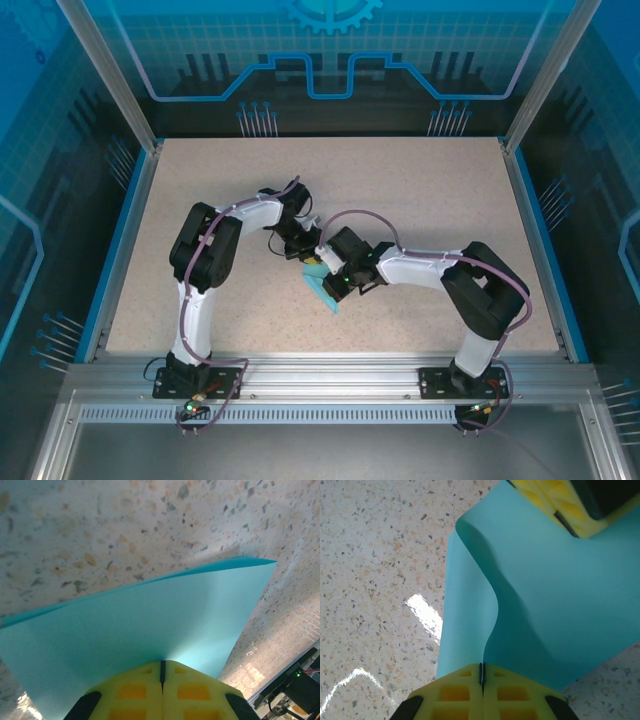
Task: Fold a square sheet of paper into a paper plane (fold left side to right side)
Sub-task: Third fold the triangle at the center of the table.
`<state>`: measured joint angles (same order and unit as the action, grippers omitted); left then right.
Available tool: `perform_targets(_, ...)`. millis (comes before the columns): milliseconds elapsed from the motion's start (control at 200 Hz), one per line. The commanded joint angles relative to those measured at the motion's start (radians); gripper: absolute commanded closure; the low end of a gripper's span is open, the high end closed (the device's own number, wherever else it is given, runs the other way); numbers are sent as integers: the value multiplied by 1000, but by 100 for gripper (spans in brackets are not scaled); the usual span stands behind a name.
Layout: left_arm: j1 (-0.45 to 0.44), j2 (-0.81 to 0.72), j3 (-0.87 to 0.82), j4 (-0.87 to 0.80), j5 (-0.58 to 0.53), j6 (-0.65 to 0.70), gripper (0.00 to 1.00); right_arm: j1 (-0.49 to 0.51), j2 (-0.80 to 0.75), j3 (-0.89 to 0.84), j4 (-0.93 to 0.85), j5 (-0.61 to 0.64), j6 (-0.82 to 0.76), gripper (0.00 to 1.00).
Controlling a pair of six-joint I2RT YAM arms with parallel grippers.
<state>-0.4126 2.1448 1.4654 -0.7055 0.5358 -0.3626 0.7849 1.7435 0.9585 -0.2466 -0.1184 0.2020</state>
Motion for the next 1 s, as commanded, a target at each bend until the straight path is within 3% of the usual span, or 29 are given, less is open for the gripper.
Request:
perform_targets(0, -21, 52, 1, -37, -55, 16, 93, -15, 14, 25, -17, 24, 9, 100)
perform_targets(990, -27, 50, -2, -31, -54, 6, 94, -18, 7, -6, 4, -43, 32, 100)
